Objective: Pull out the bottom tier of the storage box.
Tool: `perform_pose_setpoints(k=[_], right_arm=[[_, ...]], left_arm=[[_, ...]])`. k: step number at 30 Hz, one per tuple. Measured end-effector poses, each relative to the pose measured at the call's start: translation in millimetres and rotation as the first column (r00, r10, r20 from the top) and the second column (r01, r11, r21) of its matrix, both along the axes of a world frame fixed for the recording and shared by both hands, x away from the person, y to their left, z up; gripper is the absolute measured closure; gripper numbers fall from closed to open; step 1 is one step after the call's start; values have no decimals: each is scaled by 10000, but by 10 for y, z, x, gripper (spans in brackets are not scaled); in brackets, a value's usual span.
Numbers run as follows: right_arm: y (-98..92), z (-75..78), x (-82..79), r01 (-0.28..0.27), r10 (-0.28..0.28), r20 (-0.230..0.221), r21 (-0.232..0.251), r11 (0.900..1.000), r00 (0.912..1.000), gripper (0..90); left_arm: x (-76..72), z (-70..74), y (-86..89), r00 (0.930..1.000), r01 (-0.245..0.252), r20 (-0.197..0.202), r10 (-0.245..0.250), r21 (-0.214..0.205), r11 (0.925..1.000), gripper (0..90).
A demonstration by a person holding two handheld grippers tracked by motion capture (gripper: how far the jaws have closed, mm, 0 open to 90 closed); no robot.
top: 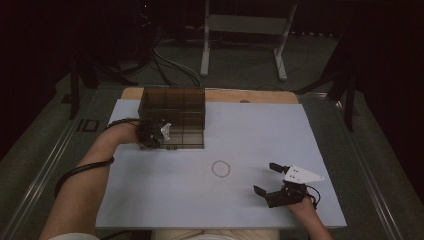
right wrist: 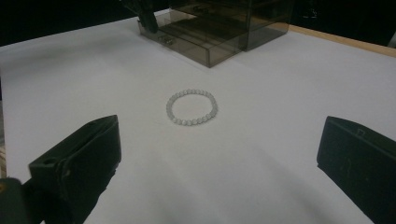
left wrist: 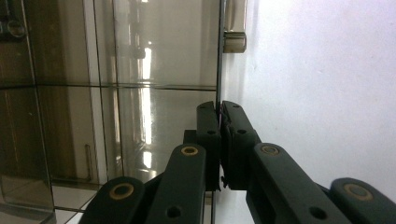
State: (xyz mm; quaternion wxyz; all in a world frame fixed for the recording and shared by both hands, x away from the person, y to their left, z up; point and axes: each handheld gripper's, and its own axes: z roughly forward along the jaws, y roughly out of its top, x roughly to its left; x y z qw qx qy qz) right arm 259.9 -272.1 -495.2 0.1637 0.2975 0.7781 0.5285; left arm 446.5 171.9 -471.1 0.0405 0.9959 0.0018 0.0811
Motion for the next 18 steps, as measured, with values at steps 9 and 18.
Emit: perform_pose_setpoints(k=[9, 18], right_arm=[[-4, 1, 0, -10, 10, 18, 7, 10000, 10000, 0], [-6, -1, 2, -6, 6, 11, -1, 10000, 10000, 0]], left_arm=[[-6, 3, 14, 10000, -4, -24, 4, 32, 10000, 887], [15, 0, -14, 9999, 74, -110, -74, 74, 9999, 887]])
